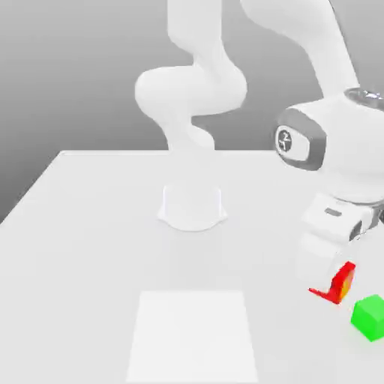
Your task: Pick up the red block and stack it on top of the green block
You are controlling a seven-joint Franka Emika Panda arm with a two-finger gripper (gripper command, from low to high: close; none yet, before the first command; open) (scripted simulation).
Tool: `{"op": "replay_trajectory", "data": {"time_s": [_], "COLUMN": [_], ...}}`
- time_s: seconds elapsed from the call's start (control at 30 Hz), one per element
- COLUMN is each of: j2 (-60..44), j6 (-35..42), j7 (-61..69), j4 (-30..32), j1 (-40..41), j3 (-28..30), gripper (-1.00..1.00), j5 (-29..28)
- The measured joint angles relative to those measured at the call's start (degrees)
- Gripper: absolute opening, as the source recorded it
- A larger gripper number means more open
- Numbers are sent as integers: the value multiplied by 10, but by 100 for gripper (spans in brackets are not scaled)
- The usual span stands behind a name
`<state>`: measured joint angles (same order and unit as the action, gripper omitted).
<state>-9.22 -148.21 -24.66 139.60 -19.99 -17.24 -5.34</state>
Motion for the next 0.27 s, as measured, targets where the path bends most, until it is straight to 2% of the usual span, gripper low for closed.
{"op": "replay_trajectory", "data": {"time_s": [0.13, 0.17, 0.27], "j2": [-75, -92, -92], "j6": [-50, -64, -64], "j7": [-18, -25, -25], "j4": [-22, -23, -23], "j1": [-33, -39, -39], "j3": [15, 22, 22], "gripper": [-100, 100, 100], "j5": [-46, -56, -56]}}
